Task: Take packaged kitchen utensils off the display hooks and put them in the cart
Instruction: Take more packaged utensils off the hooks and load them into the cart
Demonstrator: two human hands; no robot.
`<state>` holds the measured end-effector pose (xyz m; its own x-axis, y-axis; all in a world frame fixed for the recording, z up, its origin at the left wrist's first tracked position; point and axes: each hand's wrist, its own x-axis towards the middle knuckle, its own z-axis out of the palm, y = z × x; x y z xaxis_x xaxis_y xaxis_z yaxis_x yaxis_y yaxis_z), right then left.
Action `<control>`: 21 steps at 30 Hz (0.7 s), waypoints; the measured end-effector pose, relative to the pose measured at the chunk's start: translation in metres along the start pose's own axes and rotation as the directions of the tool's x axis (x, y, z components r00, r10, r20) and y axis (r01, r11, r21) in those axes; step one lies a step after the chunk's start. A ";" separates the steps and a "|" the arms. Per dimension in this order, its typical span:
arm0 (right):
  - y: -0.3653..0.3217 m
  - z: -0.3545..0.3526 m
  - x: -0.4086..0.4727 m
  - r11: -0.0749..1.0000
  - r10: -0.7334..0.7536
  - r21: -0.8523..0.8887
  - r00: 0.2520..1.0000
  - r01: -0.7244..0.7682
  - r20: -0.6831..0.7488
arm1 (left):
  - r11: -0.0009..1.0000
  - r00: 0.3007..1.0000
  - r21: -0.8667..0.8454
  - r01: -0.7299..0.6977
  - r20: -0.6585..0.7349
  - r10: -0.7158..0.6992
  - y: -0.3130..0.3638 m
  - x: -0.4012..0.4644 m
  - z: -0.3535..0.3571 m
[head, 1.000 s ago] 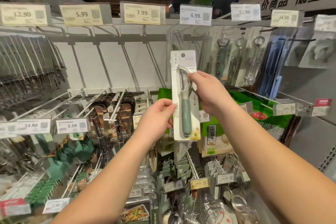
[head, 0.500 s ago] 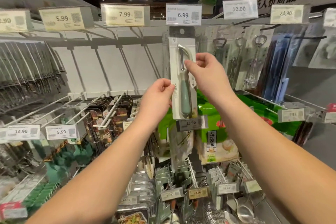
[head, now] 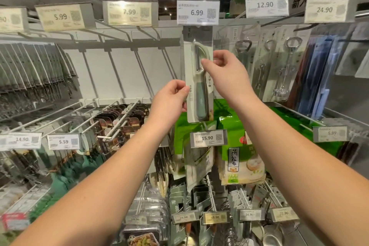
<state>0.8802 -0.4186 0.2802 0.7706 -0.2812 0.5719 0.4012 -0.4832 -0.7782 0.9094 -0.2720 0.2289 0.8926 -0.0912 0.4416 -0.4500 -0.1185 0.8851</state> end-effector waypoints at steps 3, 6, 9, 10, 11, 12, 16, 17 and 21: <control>0.002 -0.002 0.002 1.000 -0.004 0.006 1.000 0.004 0.011 | 1.000 1.000 0.003 -0.001 -0.005 0.001 -0.002 0.001 0.002; 0.000 -0.003 0.006 1.000 0.004 0.028 1.000 -0.004 0.009 | 1.000 1.000 -0.006 -0.006 -0.010 0.006 0.000 0.004 0.002; 0.003 -0.001 0.014 0.999 0.020 0.031 1.000 -0.020 0.008 | 1.000 1.000 -0.005 0.011 -0.005 -0.011 -0.001 0.008 0.005; 0.006 0.001 0.016 0.999 0.026 0.026 1.000 -0.026 0.011 | 1.000 1.000 -0.007 0.025 -0.004 -0.025 -0.002 0.009 0.006; 0.008 0.003 0.018 0.999 0.033 0.019 0.999 -0.033 0.016 | 0.999 0.999 -0.007 0.040 -0.003 -0.040 -0.004 0.010 0.007; 0.011 0.005 0.020 0.999 0.041 0.002 0.999 -0.041 0.022 | 0.999 0.999 0.000 0.052 -0.003 -0.052 -0.006 0.012 0.007; 0.016 0.014 0.030 0.994 0.048 -0.102 0.999 -0.046 0.018 | 0.994 0.995 0.029 0.102 -0.026 -0.101 -0.013 0.026 0.007; 0.017 0.016 0.035 0.993 0.058 -0.106 0.998 -0.056 0.016 | 0.992 0.993 0.035 0.120 -0.028 -0.119 -0.014 0.032 0.007; 0.025 0.027 0.054 0.988 0.111 -0.106 0.994 -0.109 0.009 | 0.984 0.984 0.032 0.175 -0.038 -0.174 -0.017 0.049 0.009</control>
<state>0.9453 -0.4240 0.2847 0.8147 -0.3257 0.4799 0.2598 -0.5348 -0.8040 0.9608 -0.2829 0.2341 0.9577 -0.0312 0.2862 -0.2873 -0.1645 0.9436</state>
